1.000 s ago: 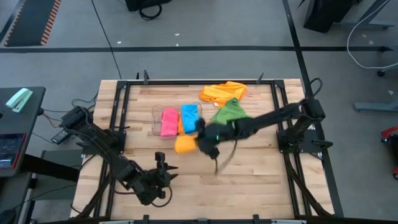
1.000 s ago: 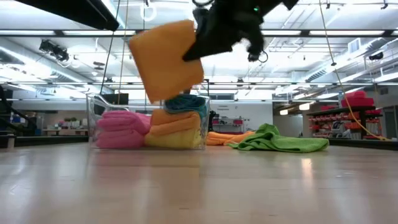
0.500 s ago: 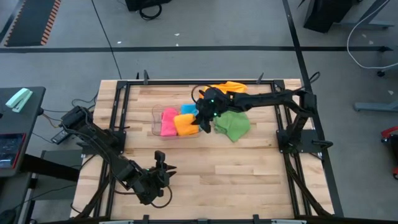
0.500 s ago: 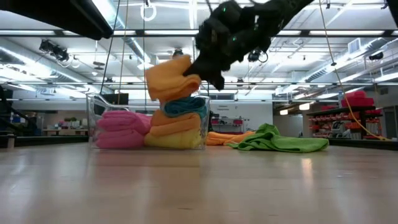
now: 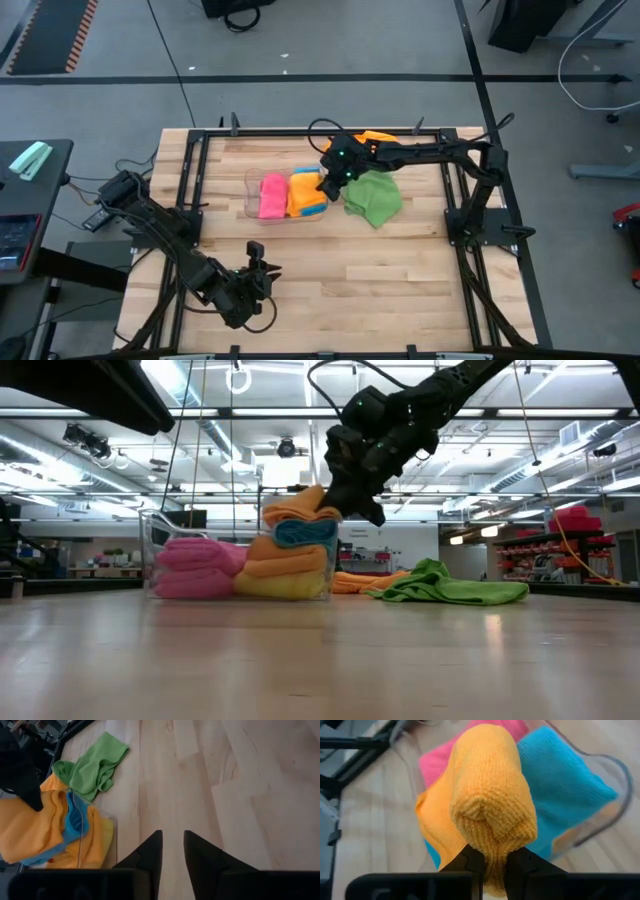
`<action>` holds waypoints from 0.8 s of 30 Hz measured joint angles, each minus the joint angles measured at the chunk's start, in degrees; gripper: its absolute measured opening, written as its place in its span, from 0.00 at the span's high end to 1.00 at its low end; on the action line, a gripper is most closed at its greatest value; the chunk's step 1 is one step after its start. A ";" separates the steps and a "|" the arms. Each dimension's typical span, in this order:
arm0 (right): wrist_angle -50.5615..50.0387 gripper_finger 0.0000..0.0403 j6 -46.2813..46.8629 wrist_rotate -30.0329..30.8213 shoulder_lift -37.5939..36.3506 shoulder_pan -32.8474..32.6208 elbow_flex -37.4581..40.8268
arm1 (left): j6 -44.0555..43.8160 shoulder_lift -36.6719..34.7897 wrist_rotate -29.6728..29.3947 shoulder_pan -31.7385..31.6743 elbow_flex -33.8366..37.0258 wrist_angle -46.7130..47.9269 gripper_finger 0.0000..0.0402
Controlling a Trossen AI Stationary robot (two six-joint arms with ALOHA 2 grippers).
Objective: Fold microfiber towels
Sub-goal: Put the bottom folded orange microfiber cloth into the transparent bin
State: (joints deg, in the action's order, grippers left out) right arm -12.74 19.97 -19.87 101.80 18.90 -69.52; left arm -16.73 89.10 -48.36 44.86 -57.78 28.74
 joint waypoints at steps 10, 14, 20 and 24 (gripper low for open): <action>-2.48 0.69 0.73 0.86 -0.02 -0.02 -0.04 | 1.02 0.00 0.00 0.00 0.00 0.38 0.80; -3.36 0.54 3.40 2.72 -0.11 -0.16 -0.62 | 0.91 0.00 0.13 0.07 0.00 0.43 0.80; -11.70 0.46 2.57 11.20 0.10 -1.69 -4.92 | 0.92 0.00 1.97 0.11 0.00 0.49 0.81; -16.59 0.46 2.06 14.35 0.11 -2.21 -7.79 | 0.95 0.00 2.11 0.11 0.00 0.65 0.82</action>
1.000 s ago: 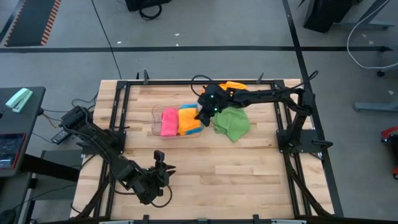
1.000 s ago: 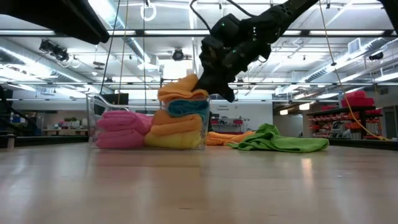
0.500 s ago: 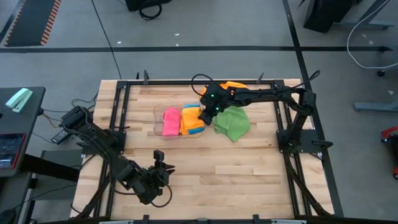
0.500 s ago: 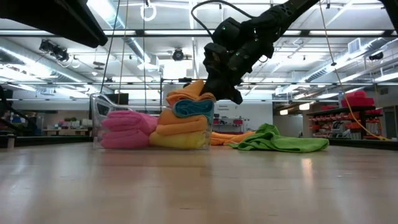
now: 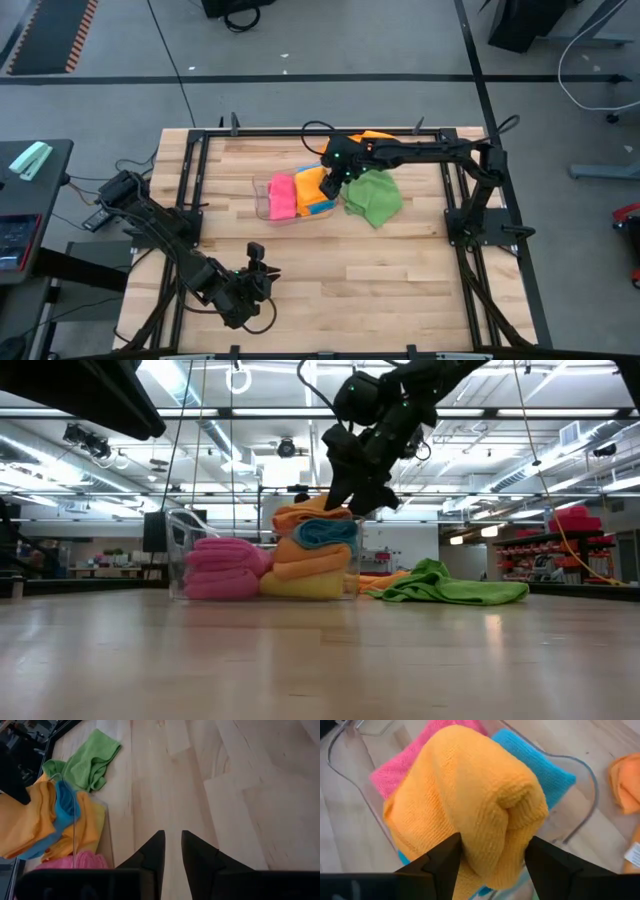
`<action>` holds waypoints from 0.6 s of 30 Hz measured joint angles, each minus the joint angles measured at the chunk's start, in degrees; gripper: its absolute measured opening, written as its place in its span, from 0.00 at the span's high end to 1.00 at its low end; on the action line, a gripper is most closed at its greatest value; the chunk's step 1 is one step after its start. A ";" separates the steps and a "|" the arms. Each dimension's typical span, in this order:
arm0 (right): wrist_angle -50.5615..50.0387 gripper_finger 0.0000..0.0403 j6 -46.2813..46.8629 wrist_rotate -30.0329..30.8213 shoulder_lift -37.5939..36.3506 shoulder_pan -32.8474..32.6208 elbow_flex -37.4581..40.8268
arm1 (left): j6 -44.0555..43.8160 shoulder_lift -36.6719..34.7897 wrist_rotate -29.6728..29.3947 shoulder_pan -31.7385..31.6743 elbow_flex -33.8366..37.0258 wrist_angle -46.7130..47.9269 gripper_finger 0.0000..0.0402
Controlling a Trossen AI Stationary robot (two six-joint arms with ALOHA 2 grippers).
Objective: Fold microfiber towels
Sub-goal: Put the bottom folded orange microfiber cloth into the transparent bin
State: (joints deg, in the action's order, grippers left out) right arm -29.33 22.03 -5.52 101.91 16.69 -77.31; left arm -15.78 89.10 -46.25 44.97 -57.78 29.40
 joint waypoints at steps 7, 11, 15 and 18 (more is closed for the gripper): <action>-2.86 0.46 0.52 2.80 0.00 0.00 -0.79 | -0.03 0.00 0.01 0.00 0.00 0.08 0.81; -2.84 0.46 1.14 3.82 0.00 -0.02 -0.79 | -0.01 0.00 0.01 0.45 0.00 0.06 0.81; -2.83 0.46 2.20 4.16 0.00 -0.36 -0.82 | -0.03 0.00 0.03 1.20 0.00 0.22 0.83; -2.82 0.46 2.73 4.42 0.00 -0.37 -0.82 | -0.05 0.00 0.04 1.82 0.00 0.57 0.83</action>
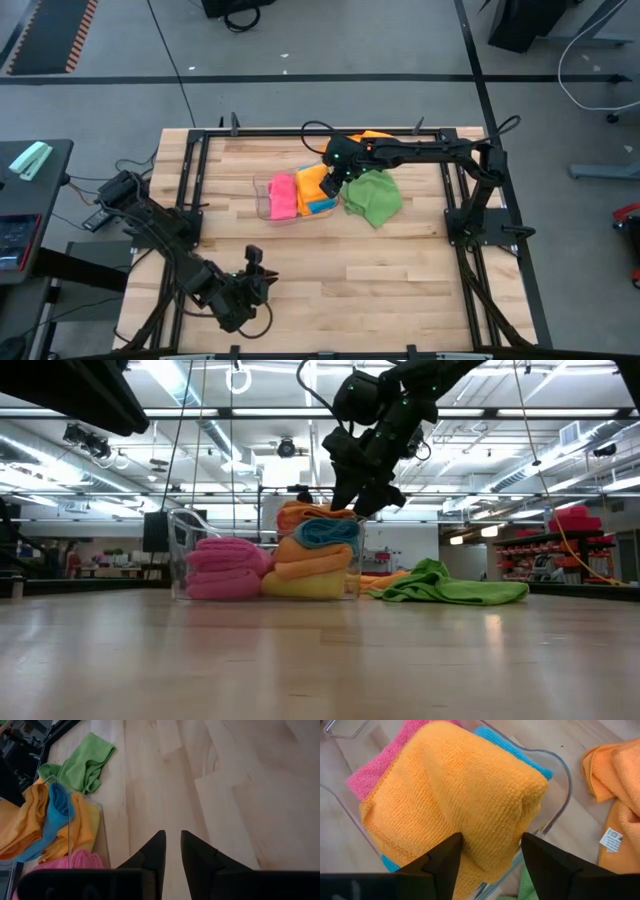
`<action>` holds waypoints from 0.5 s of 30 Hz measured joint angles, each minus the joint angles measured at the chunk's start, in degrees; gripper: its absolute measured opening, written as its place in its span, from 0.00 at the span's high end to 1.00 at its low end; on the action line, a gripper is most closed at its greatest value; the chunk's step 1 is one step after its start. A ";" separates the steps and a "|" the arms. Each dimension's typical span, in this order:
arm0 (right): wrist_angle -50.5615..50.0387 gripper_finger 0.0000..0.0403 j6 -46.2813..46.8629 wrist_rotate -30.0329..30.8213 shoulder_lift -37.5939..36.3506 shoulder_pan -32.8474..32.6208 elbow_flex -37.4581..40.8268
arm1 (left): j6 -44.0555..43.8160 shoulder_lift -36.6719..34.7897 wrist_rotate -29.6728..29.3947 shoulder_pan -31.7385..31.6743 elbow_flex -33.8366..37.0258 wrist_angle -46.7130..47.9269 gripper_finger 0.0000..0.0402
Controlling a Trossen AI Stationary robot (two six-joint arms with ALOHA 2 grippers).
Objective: Fold microfiber towels
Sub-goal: Put the bottom folded orange microfiber cloth into the transparent bin, then fold the green microfiber cloth
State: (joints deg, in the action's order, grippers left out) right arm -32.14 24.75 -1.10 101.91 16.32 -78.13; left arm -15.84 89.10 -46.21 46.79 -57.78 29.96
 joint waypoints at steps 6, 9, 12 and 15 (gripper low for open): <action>-1.67 0.46 -0.05 -0.07 0.00 0.00 -1.78 | -0.02 0.00 0.01 0.40 0.00 -0.02 0.83; -4.32 0.46 -0.84 -0.02 0.00 0.00 -4.23 | -0.03 0.00 0.01 0.39 0.00 -0.01 0.82; -6.58 0.46 -1.09 0.00 -0.02 0.00 -4.94 | -0.02 0.00 0.01 0.39 0.00 -0.01 0.83; -8.03 0.46 -1.09 0.02 -0.02 0.04 -4.93 | -0.02 0.00 0.01 0.39 0.00 -0.03 0.84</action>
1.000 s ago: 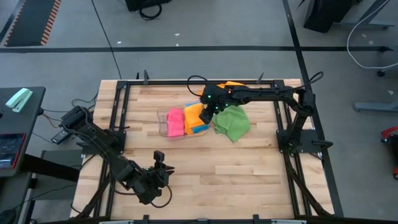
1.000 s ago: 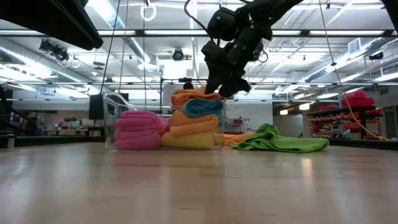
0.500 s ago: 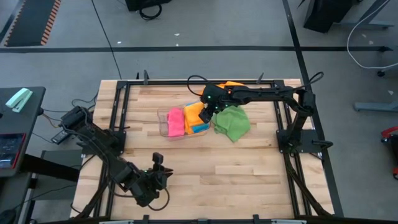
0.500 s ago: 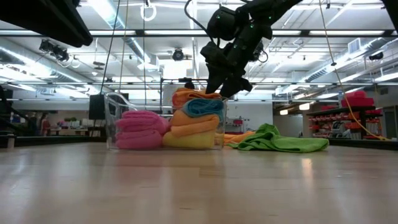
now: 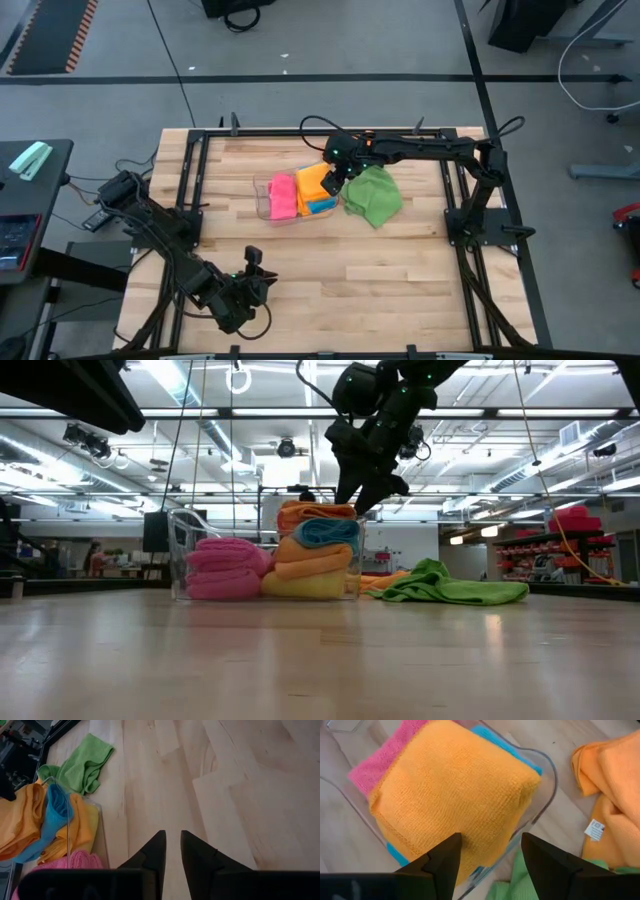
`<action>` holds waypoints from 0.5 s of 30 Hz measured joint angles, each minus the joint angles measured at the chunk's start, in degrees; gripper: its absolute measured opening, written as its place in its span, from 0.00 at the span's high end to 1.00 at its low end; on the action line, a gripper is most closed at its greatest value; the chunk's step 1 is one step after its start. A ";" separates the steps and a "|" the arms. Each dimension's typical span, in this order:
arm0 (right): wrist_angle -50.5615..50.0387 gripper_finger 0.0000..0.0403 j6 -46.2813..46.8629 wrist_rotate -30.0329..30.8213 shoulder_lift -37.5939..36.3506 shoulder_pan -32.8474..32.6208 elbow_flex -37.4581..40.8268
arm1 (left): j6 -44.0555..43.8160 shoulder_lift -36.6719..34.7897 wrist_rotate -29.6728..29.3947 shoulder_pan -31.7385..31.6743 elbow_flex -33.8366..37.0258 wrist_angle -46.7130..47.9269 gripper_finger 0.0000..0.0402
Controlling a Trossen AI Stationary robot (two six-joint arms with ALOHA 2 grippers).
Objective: Fold microfiber towels
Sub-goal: Fold the green microfiber cloth
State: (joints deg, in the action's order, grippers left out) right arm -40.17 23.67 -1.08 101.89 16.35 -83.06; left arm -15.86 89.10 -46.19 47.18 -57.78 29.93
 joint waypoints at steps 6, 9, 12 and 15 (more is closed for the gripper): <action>-0.64 0.46 -0.94 0.90 -0.10 0.01 -0.82 | -0.04 0.00 -0.02 0.00 0.00 -0.01 0.85; -1.48 0.46 -1.75 0.90 -0.33 0.01 -3.35 | -0.32 0.00 -0.02 0.00 0.00 0.00 0.84; -3.29 0.46 -3.69 1.27 -0.33 0.01 -6.63 | -0.37 0.00 -0.02 0.00 0.00 0.02 0.83; -3.97 0.46 -6.30 2.43 -0.40 -0.46 -9.22 | -0.42 0.00 -0.02 0.00 0.00 0.07 0.83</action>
State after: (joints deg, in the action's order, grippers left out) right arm -44.14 17.37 1.35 101.49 15.89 -92.29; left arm -16.27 89.10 -46.22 47.18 -57.78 30.00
